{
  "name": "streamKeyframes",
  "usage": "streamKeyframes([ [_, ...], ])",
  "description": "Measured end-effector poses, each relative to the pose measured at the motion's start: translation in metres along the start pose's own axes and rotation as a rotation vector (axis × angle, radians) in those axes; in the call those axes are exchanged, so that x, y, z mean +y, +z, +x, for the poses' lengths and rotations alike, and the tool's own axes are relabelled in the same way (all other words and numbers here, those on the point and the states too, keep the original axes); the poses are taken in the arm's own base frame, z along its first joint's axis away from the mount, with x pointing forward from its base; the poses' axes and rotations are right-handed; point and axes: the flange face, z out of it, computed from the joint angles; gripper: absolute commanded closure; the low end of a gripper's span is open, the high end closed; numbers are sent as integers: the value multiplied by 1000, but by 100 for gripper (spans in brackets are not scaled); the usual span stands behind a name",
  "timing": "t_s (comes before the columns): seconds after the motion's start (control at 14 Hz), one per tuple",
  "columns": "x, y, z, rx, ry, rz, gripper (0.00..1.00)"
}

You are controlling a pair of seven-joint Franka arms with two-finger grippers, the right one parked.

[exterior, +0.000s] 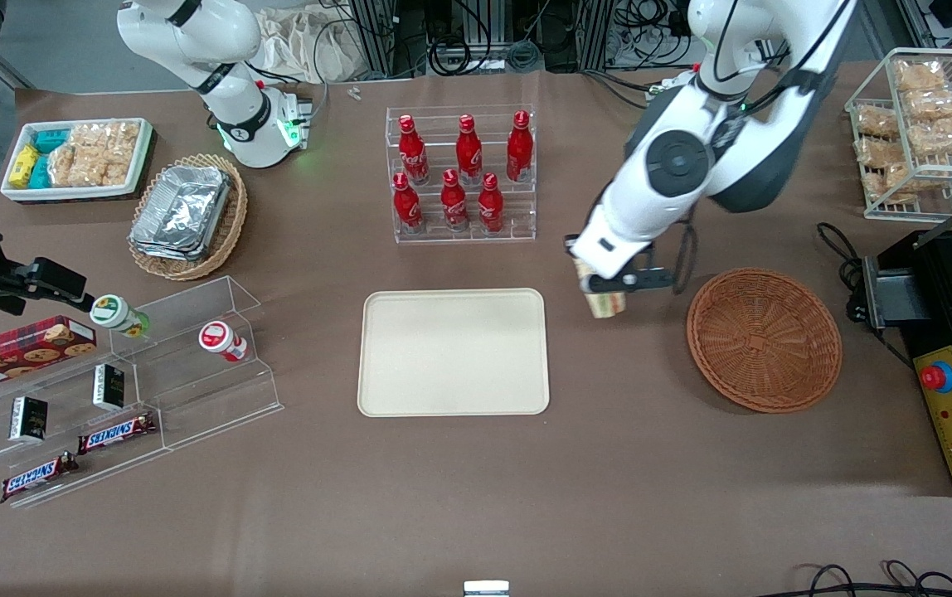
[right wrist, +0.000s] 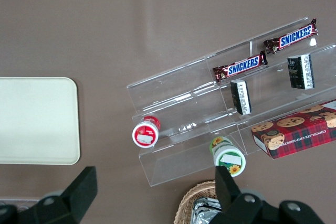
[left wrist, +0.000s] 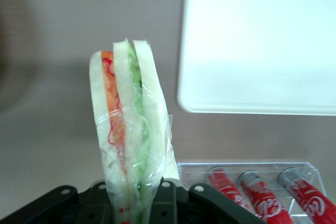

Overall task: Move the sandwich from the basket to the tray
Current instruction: 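Lower the sandwich onto the cream tray and open the left gripper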

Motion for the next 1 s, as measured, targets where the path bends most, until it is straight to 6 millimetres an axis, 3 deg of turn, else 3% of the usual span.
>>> streamKeyframes([
  [0.29, 52, 75, -8, 109, 150, 60, 100],
  [0.5, 61, 132, 5, 124, 183, 37, 100],
  [0.64, 61, 151, 19, 106, 178, 20, 97],
  [0.71, 62, 156, 25, 109, 185, 20, 84],
  [0.79, 62, 159, 28, 121, 204, 31, 60],
  [0.86, 61, 161, 30, 132, 219, 44, 1],
  [1.0, 59, 164, 32, 138, 224, 53, 0],
])
